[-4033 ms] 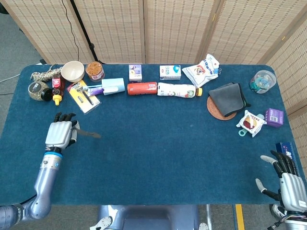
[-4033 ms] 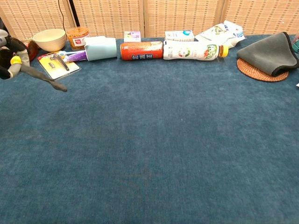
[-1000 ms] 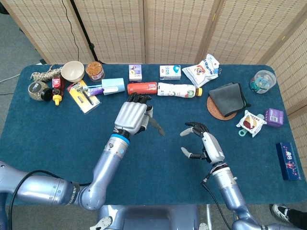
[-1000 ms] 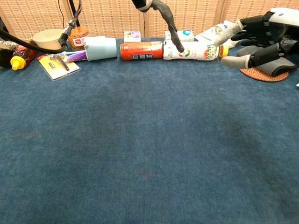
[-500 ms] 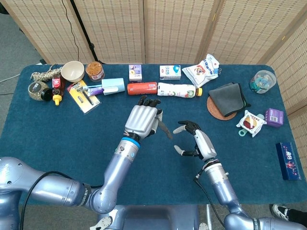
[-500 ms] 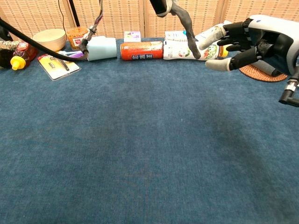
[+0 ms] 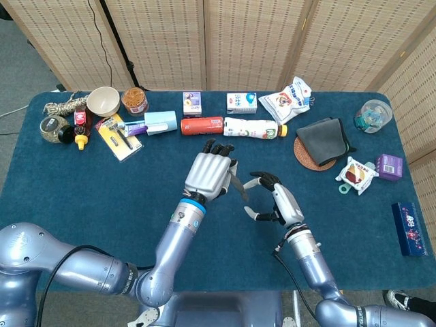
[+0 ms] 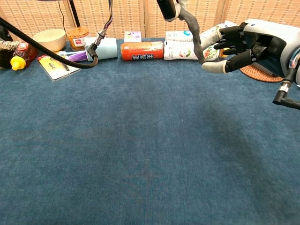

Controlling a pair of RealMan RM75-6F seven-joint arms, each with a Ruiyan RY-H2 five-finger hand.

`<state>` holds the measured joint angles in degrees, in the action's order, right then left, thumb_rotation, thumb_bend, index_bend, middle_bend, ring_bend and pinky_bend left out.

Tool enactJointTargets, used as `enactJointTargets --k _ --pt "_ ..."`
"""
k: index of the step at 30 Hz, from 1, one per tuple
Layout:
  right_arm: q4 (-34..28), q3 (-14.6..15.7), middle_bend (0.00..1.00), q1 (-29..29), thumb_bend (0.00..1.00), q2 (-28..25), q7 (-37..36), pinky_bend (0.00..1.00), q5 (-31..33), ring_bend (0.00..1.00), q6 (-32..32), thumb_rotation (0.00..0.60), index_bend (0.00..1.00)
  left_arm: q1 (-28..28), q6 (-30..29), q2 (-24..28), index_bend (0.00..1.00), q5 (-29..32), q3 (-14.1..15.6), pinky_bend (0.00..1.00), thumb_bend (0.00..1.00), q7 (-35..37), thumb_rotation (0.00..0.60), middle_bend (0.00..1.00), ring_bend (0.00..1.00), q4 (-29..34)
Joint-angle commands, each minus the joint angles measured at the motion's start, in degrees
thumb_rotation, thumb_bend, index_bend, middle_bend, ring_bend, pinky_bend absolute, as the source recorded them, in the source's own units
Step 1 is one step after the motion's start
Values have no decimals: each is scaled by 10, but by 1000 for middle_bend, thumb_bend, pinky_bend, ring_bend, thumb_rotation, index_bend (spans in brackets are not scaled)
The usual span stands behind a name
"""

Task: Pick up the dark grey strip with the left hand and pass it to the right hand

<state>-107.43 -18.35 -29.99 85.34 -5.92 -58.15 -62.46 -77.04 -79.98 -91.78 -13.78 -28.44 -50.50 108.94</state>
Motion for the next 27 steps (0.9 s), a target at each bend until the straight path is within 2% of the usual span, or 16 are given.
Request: enactJointTargets --k 1,17,27 --pt "0 -1 176 -1 303 0 -3 26 2 85 1 600 380 0 -1 0 724 -2 2 51 602 -1 600 197 154 1" --pt "5 -8 214 -12 302 8 -3 30 24 104 6 600 424 1 -3 -14 724 -10 8 51 601 0 600 197 153 -1" --pt "7 -10 264 -14 302 10 -6 49 27 155 5 600 480 3 -1 -15 724 -14 12 51 600 -2 600 197 153 1"
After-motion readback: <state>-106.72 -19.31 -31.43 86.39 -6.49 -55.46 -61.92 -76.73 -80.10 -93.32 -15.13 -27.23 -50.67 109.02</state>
